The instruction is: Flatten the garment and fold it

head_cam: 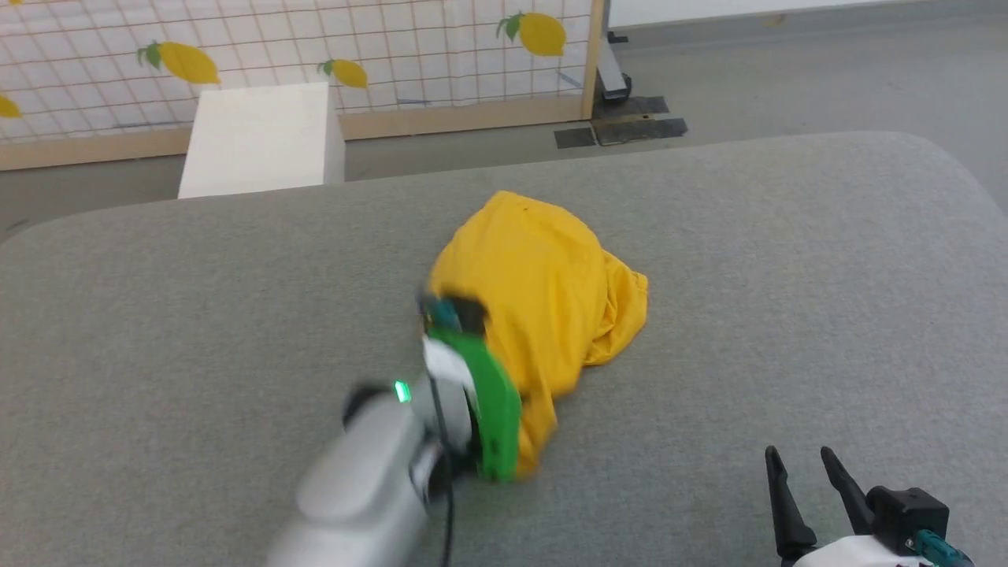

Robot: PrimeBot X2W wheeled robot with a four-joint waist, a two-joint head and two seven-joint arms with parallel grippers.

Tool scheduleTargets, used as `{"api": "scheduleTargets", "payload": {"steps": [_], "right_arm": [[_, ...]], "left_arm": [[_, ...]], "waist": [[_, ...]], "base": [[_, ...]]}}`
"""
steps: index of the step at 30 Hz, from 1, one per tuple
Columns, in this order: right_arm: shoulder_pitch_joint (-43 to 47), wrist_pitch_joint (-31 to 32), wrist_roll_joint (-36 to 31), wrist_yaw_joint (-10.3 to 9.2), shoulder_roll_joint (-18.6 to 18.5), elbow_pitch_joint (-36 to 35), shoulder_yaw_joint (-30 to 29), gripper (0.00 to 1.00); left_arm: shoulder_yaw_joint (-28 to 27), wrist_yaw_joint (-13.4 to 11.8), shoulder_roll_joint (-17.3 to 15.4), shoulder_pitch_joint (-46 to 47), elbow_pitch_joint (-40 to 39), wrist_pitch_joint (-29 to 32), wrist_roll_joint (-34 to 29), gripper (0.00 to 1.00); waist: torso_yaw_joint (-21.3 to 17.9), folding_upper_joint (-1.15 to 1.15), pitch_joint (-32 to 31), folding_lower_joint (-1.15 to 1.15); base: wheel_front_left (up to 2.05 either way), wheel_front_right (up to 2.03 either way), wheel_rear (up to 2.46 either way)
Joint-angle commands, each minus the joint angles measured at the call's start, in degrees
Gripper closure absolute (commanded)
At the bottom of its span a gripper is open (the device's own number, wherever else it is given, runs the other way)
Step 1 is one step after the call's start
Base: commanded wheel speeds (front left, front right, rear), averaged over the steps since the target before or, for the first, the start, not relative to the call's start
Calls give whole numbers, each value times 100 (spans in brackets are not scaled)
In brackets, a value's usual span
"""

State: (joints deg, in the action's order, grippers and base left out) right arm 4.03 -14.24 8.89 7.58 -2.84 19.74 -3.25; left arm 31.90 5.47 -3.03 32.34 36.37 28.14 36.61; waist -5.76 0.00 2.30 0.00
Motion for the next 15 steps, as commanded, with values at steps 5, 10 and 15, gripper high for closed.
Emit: {"api": "scheduleTargets", "payload": {"steps": [5, 10, 15], "right_arm": [[-59, -62, 22, -9, -4, 37, -55, 0], [32, -68, 55, -9, -4, 103, -82, 0], [83, -72, 70, -9, -4, 119, -95, 0]], "left_arm": [[595, -137, 13, -528, 230, 414, 577, 100], [240, -381, 14, -375, -207, 142, 1340, 0], [-597, -509, -17, -198, -900, -780, 1921, 0]], "waist": [[0, 0, 39, 0], [191, 0, -83, 0], [391, 0, -321, 0]], "base": [[0, 0, 0], [0, 0, 0], [0, 0, 0]]}}
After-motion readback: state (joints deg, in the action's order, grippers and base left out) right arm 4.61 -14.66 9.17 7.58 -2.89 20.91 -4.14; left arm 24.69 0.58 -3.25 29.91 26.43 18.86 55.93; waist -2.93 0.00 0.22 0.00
